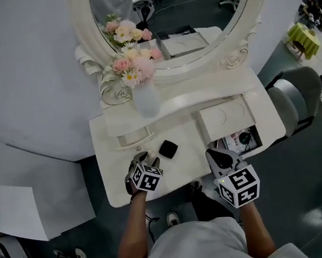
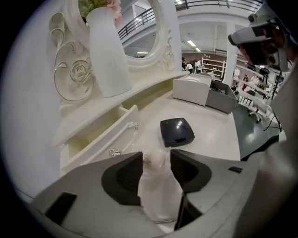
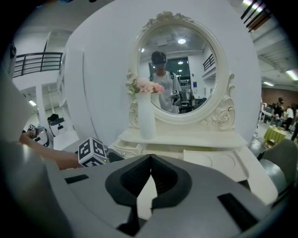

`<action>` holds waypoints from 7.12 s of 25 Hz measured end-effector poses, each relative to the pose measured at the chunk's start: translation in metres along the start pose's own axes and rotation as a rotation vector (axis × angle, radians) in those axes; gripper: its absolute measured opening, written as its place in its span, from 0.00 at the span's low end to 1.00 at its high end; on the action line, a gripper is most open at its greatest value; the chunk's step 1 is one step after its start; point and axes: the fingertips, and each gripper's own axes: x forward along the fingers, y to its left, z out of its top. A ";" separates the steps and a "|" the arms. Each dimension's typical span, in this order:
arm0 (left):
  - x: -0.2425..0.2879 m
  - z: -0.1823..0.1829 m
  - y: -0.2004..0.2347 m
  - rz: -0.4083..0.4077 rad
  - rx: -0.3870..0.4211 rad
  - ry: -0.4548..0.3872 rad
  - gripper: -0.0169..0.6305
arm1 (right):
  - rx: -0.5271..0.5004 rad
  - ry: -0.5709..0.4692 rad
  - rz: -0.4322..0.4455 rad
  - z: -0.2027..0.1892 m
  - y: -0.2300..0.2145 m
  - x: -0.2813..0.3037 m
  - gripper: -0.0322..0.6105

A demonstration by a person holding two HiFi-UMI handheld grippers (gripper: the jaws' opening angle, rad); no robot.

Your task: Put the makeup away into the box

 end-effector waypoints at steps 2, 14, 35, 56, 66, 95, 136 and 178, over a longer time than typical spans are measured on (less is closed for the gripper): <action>0.000 0.000 0.003 0.019 -0.006 -0.009 0.35 | 0.007 -0.005 -0.015 -0.001 -0.002 -0.005 0.05; -0.020 0.007 0.003 0.047 -0.061 -0.071 0.24 | 0.071 -0.079 -0.125 -0.008 -0.019 -0.052 0.05; -0.069 0.159 -0.105 -0.122 0.184 -0.351 0.22 | 0.166 -0.117 -0.294 -0.044 -0.097 -0.119 0.05; 0.033 0.266 -0.298 -0.476 0.471 -0.276 0.22 | 0.297 -0.043 -0.422 -0.089 -0.235 -0.147 0.05; 0.059 0.293 -0.354 -0.543 0.548 -0.259 0.22 | 0.323 -0.019 -0.410 -0.106 -0.269 -0.147 0.05; 0.066 0.271 -0.344 -0.586 0.438 -0.138 0.33 | 0.309 0.022 -0.322 -0.109 -0.275 -0.119 0.05; -0.086 -0.054 0.050 -0.014 -0.295 -0.079 0.23 | -0.156 0.145 0.193 -0.011 0.084 0.089 0.05; -0.027 -0.088 0.043 -0.025 -0.216 0.086 0.06 | -0.010 0.239 0.011 -0.087 0.087 0.042 0.05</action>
